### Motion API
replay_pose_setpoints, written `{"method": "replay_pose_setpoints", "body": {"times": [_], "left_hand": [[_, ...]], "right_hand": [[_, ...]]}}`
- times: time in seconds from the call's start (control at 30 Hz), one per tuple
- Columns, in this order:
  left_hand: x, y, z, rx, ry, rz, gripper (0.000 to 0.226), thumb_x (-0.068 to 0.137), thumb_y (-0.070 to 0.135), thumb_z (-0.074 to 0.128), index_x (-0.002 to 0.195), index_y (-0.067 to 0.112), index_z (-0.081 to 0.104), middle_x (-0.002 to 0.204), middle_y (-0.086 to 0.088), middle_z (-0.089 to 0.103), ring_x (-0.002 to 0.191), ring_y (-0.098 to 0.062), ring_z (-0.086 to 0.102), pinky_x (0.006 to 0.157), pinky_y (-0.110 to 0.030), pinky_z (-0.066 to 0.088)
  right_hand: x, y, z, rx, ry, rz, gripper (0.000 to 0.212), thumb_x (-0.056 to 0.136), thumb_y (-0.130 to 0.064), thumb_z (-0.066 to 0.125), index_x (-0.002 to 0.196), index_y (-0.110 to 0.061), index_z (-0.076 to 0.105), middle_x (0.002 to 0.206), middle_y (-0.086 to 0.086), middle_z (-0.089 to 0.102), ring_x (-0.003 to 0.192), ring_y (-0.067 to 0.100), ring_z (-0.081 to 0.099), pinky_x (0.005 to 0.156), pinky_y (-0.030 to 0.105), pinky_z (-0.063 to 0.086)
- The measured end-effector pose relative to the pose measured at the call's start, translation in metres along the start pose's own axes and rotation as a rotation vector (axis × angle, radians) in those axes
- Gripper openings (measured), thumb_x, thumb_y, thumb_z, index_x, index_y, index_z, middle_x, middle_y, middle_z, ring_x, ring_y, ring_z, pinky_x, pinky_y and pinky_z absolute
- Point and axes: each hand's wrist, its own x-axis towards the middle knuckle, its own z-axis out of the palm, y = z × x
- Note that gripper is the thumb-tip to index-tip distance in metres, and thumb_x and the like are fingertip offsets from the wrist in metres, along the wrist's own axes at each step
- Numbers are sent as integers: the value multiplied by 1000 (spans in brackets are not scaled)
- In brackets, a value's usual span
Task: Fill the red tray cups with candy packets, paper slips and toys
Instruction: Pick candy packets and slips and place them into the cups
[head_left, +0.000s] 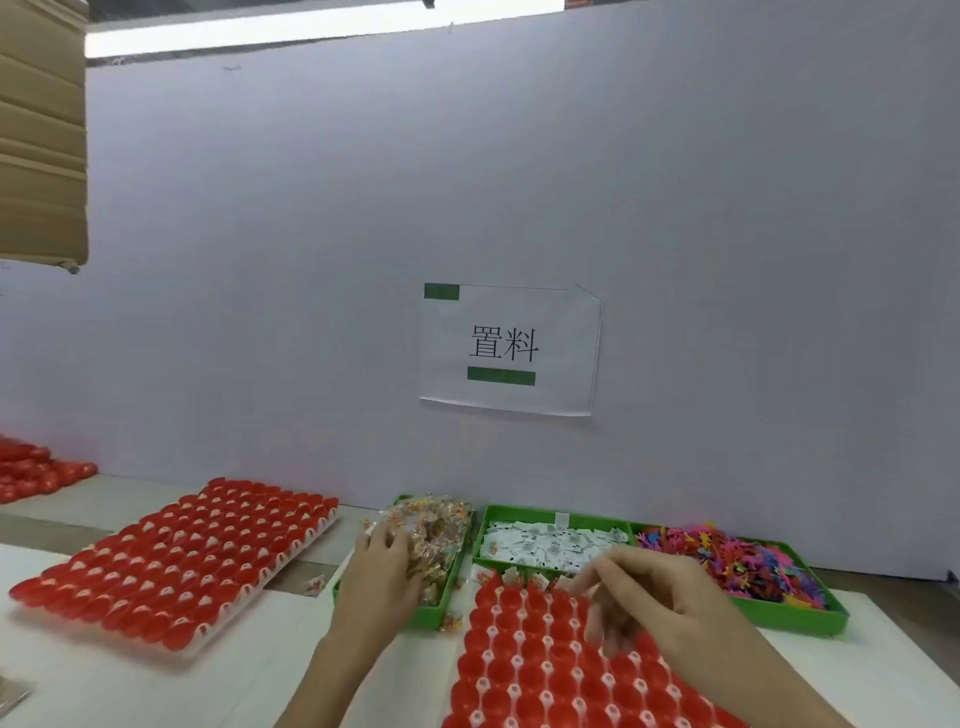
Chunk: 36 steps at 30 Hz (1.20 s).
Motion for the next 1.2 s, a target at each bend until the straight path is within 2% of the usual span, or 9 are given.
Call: {"method": "replay_pose_setpoints", "body": {"times": [0.2, 0.47, 0.63, 0.73, 0.8, 0.9, 1.0, 1.1, 1.2], "left_hand": [[-2, -5, 18, -144, 62, -35, 18, 94, 8, 68, 110, 13, 62, 116, 0, 58, 100, -17, 56, 85, -24, 48], [-16, -10, 31, -303, 283, 95, 21, 73, -3, 89, 77, 7, 71, 81, 8, 59, 67, -15, 57, 60, -26, 48], [-12, -16, 37, -202, 419, 226, 5, 84, 9, 81, 79, 9, 79, 88, -1, 71, 84, -28, 64, 74, -29, 54], [-14, -13, 32, -143, 467, 247, 45, 95, 39, 51, 82, 7, 80, 92, -8, 67, 85, -30, 61, 63, -39, 59], [-15, -11, 25, -148, 508, 292, 57, 101, 46, 42, 86, 5, 79, 89, -8, 64, 79, -26, 60, 56, -36, 57], [-16, 4, 11, -275, 563, 347, 35, 97, 33, 57, 93, 5, 79, 88, -1, 64, 68, -13, 59, 62, -20, 53], [-19, 41, -1, -606, 488, 301, 8, 91, 21, 78, 96, 16, 80, 90, 11, 68, 67, -6, 68, 66, -16, 54], [-20, 70, 3, -964, 206, 190, 19, 84, 14, 79, 101, 23, 81, 91, 8, 73, 69, -12, 75, 70, -23, 60], [-21, 74, 15, -1082, 80, 148, 21, 88, 7, 77, 103, 22, 80, 91, 0, 77, 74, -18, 77, 74, -31, 63]], "right_hand": [[28, 17, -1, -39, 43, -8, 34, 106, -20, 48, 91, -34, 75, 80, 10, 76, 70, 24, 72, 66, 25, 57], [31, 35, -6, -21, 98, 18, 31, 105, -22, 49, 91, -29, 76, 80, 11, 76, 69, 27, 72, 66, 30, 59], [32, 44, -11, -25, 140, 32, 30, 105, -22, 49, 94, -24, 77, 79, 11, 75, 69, 29, 72, 68, 36, 61], [33, 46, -17, -42, 146, 31, 28, 105, -21, 49, 98, -17, 76, 79, 10, 76, 68, 27, 72, 69, 38, 62], [33, 48, -22, -37, 168, 28, 29, 106, -22, 48, 99, -16, 75, 79, 10, 76, 68, 27, 72, 68, 34, 61], [31, 53, -30, -34, 202, 47, 29, 107, -21, 48, 99, -15, 74, 79, 10, 76, 68, 28, 72, 66, 32, 60], [31, 63, -36, -71, 257, 77, 26, 107, -19, 48, 101, -17, 73, 78, 8, 77, 68, 24, 72, 64, 30, 59], [40, 79, -42, -185, 342, 130, 26, 106, -13, 49, 99, -20, 73, 78, 2, 76, 66, 17, 72, 62, 25, 57], [59, 98, -47, -373, 376, 189, 26, 104, -10, 52, 96, -25, 71, 76, -3, 74, 67, 7, 70, 60, 16, 52]]}}
